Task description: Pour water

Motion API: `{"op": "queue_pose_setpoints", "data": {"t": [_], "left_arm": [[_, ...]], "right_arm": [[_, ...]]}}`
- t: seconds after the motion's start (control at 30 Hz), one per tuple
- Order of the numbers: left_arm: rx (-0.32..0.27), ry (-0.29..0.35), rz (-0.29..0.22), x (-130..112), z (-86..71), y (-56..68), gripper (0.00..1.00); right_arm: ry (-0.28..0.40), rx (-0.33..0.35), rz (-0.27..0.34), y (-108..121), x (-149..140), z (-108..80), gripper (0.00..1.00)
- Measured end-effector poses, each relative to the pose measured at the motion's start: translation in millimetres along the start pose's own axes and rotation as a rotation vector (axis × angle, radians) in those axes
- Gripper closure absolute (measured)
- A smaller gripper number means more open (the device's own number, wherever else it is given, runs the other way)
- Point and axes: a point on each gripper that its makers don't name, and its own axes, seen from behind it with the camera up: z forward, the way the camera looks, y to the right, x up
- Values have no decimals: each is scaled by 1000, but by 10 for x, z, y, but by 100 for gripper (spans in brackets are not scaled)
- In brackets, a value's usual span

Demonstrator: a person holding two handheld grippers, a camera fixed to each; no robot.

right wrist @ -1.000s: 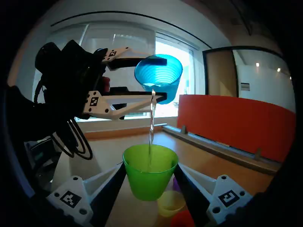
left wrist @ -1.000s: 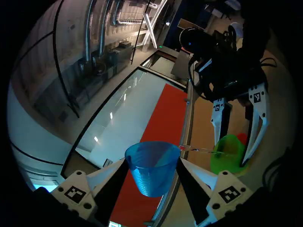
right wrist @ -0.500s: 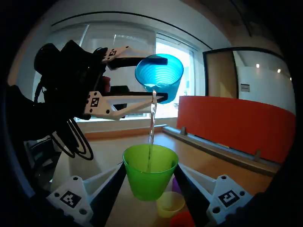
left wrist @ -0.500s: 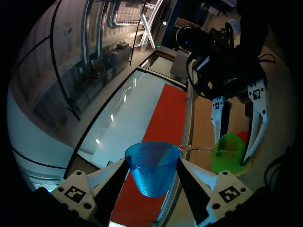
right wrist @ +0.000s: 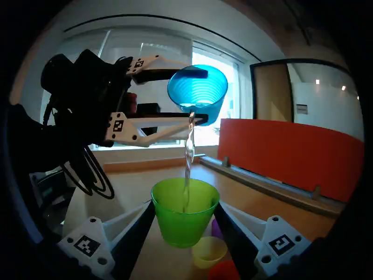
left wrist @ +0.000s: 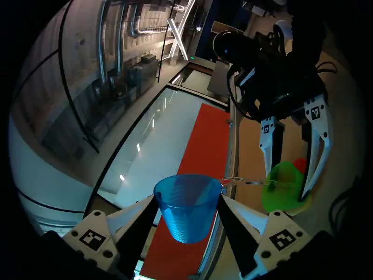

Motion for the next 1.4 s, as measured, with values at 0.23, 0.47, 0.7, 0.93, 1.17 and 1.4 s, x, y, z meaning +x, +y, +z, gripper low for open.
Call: {"op": "queue_pose_setpoints", "data": {"t": [0.23,0.47,0.7,0.93,1.17,1.4], "left_arm": [[9,4,19,32,9,-59,15],[12,4,40,37,-6,-89,15],[15,2,67,41,-17,-115,15],[20,3,90,55,-11,-126,15],[30,3,117,67,-14,-165,15],[32,3,136,68,-14,-161,15]], "right_arm": [[2,-2,2,21,8,1,11],[5,-2,1,24,15,13,10],[9,-2,0,17,37,14,11],[12,-4,-1,22,44,6,11],[14,-5,-4,31,49,1,10],[16,-6,-6,41,46,0,11]]}}
